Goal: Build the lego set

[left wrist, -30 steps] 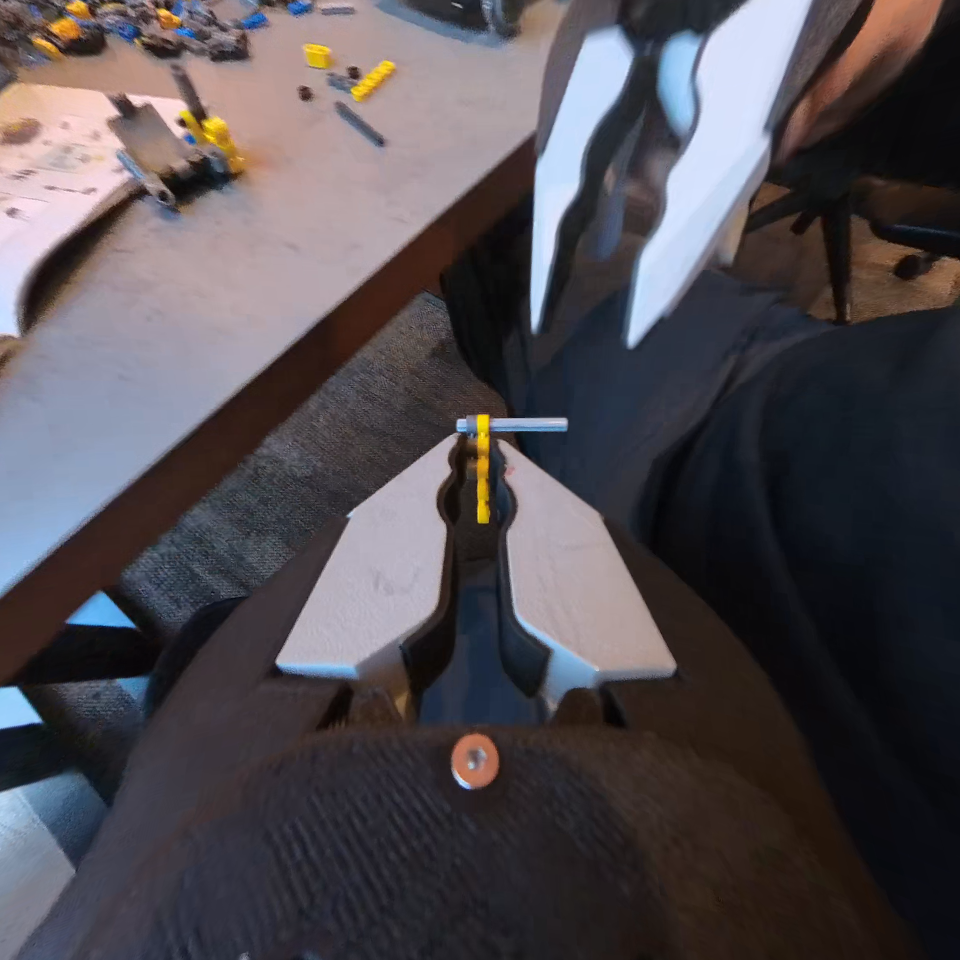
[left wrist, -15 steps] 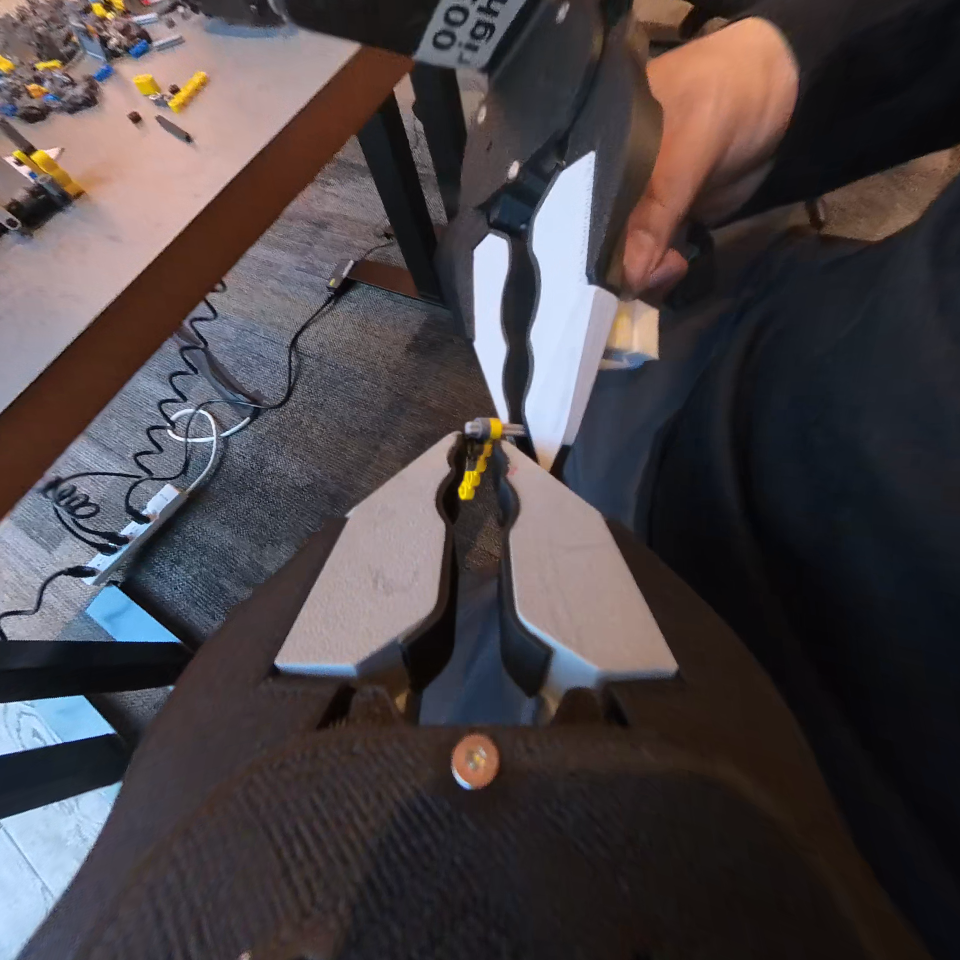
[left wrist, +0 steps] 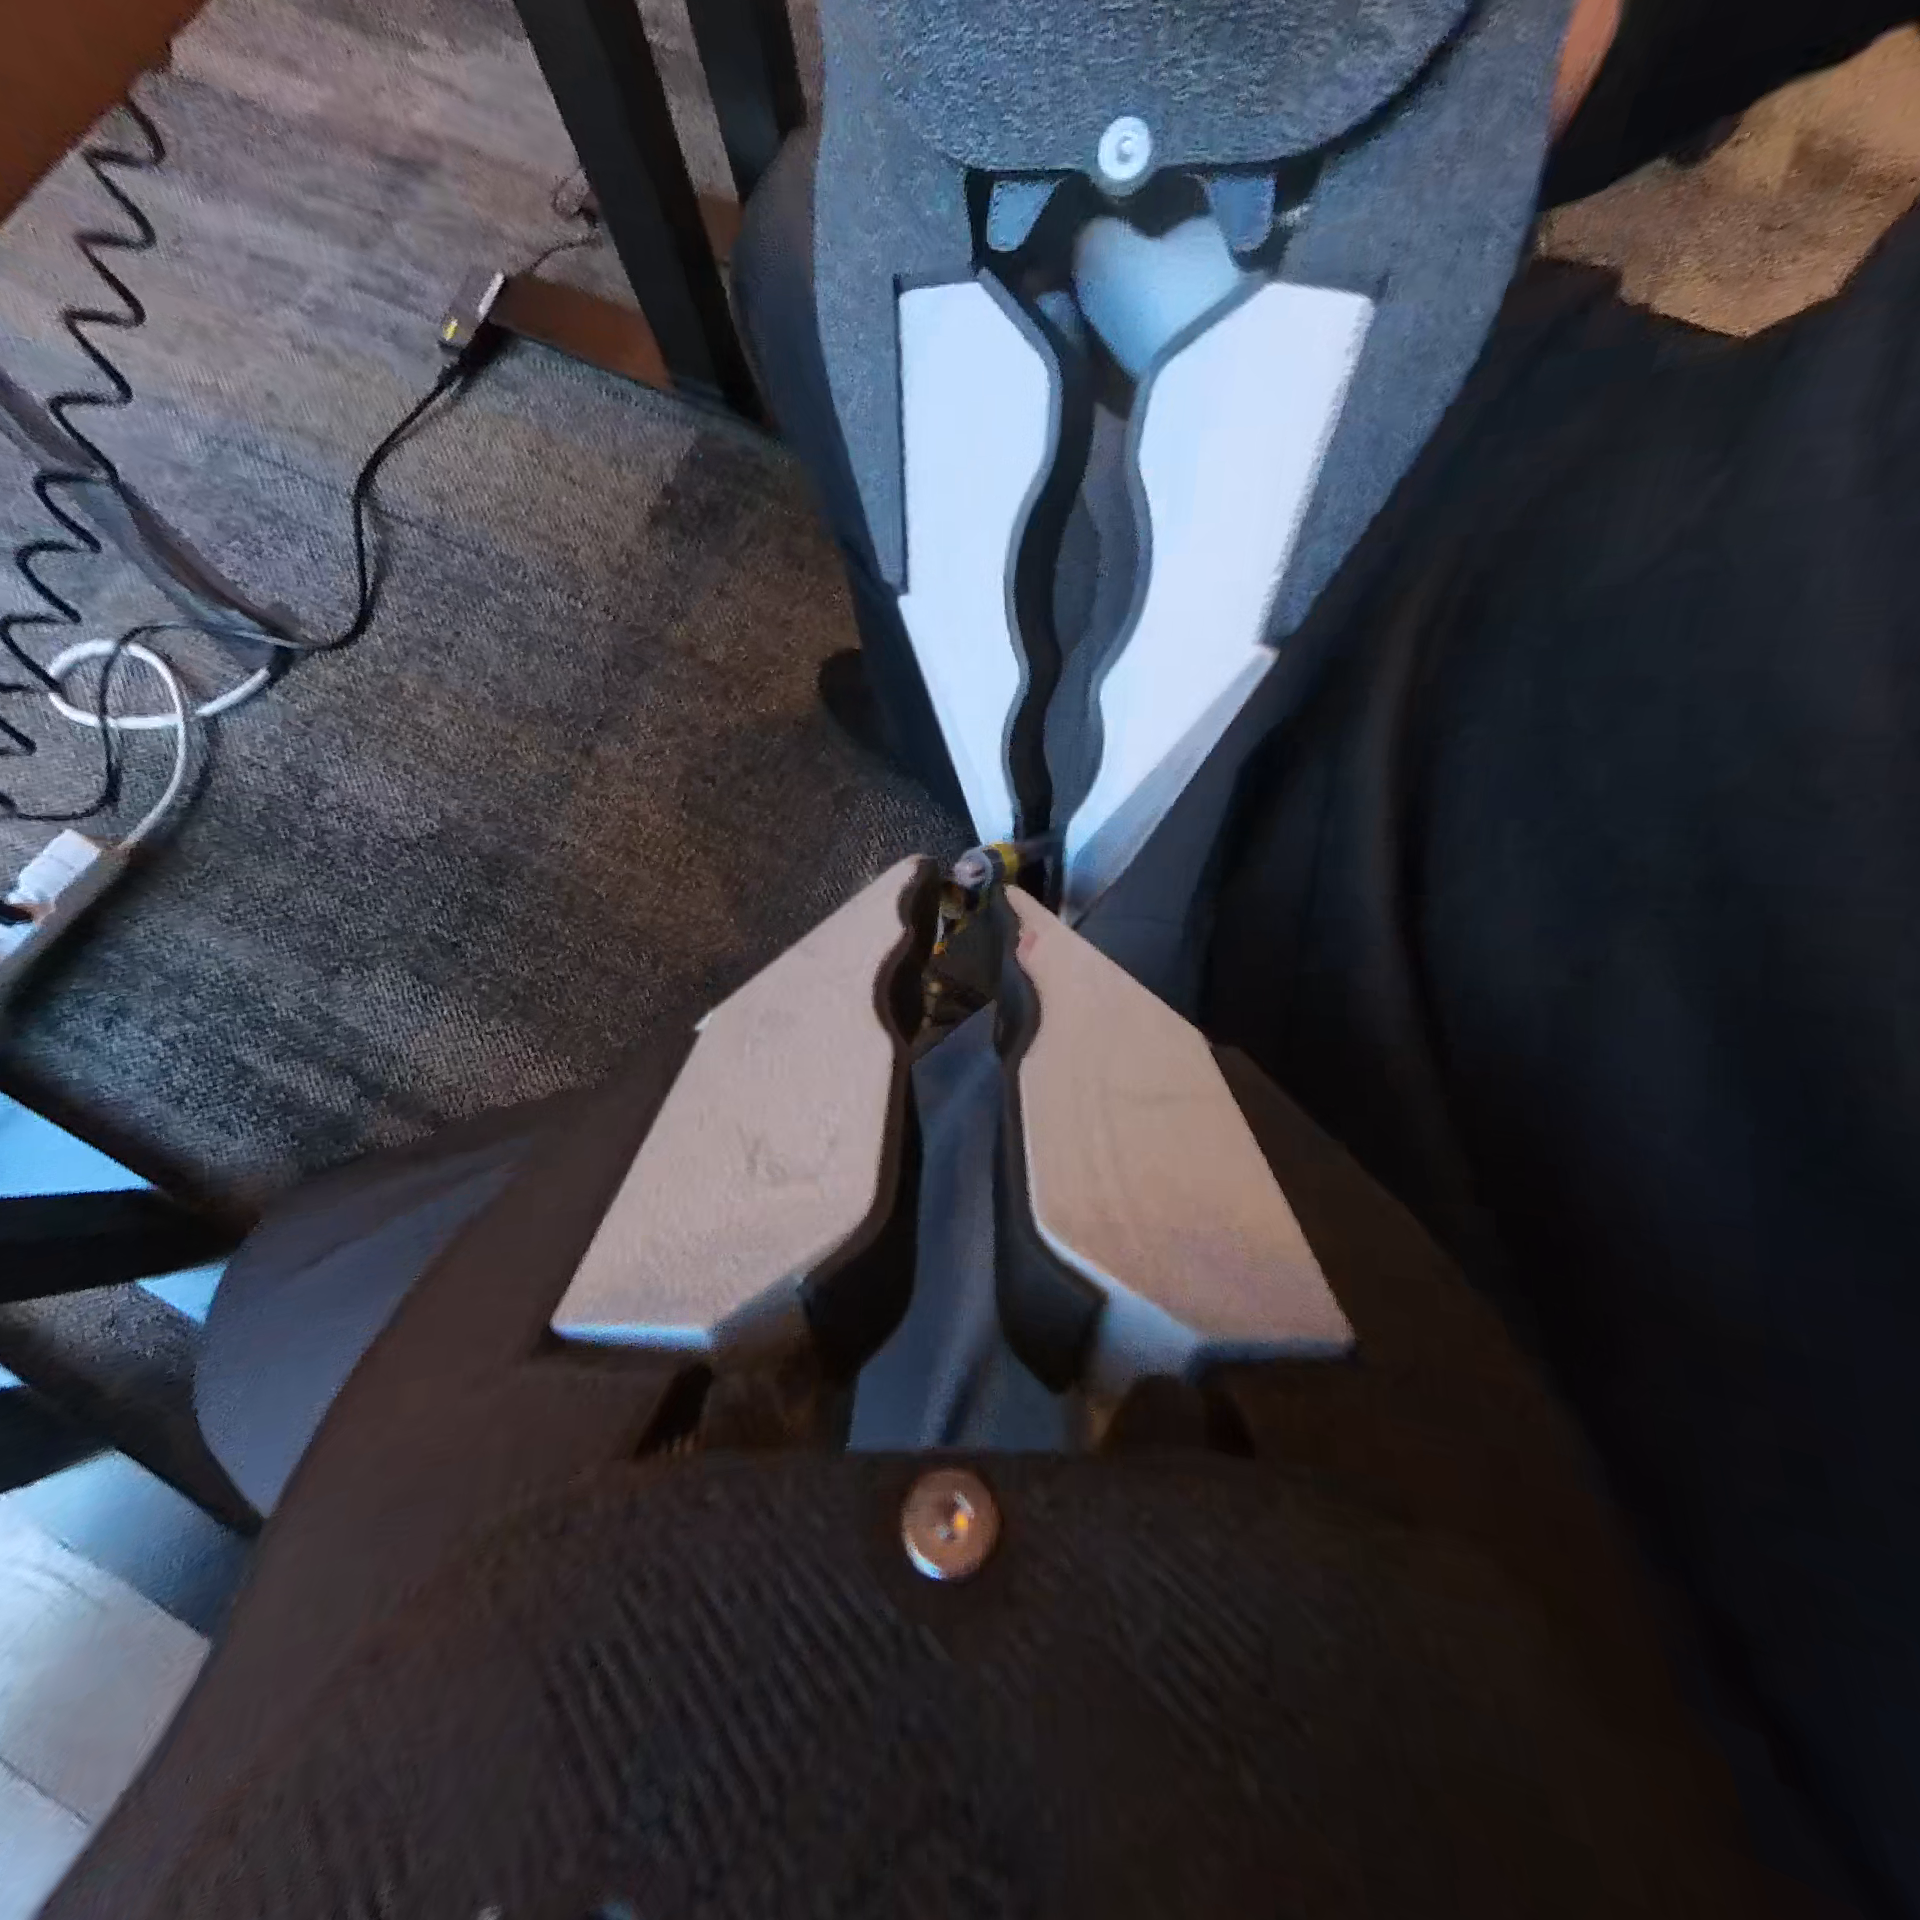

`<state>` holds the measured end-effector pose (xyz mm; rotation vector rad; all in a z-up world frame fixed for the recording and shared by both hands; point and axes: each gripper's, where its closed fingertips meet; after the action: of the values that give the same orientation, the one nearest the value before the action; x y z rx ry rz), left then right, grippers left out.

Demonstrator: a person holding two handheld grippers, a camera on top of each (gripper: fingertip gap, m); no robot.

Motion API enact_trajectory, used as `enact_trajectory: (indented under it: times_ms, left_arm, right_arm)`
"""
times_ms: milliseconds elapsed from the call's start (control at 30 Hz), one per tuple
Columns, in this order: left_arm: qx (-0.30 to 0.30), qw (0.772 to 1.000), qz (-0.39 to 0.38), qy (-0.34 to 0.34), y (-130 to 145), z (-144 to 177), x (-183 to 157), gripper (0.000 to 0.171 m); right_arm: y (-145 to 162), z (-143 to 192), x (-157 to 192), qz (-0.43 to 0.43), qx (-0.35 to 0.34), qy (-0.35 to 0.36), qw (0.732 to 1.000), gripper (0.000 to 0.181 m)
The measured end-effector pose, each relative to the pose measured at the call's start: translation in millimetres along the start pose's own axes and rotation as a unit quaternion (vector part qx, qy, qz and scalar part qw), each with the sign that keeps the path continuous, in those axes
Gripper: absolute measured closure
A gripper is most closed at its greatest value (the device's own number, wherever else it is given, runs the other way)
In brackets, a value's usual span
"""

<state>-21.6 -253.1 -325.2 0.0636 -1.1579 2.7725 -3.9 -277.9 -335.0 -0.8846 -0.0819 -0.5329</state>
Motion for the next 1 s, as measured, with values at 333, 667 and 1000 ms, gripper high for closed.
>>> enact_trajectory:
  times_ms: [333,667,1000]
  left_arm:
    - [0.002,0.978,0.159,0.137,4.2,-20.7,7.8,0.166]
    - [-0.032,0.994,0.064,0.076,-70.5,-33.7,96.7,0.165]
    - [-0.078,0.992,0.082,0.046,-145.5,-45.0,224.7,0.166]
  right_arm:
    - [11.5,5.0,-38.3,0.052,-0.062,0.033,0.996,0.177]
    - [-16.1,76.4,-121.1,-0.124,-0.214,-0.014,0.969,0.175]
    - [-28.7,162.4,-182.2,-0.066,-0.216,0.174,0.959,0.165]
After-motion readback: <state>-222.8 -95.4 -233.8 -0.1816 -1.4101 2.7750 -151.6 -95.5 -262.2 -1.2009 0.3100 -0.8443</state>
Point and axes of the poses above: each gripper's, where its closed fingertips meet, z back along the fingers, y out of its underside, x = y × z across the jaws, and after that the axes turned 5 degrees about -y, right-handed
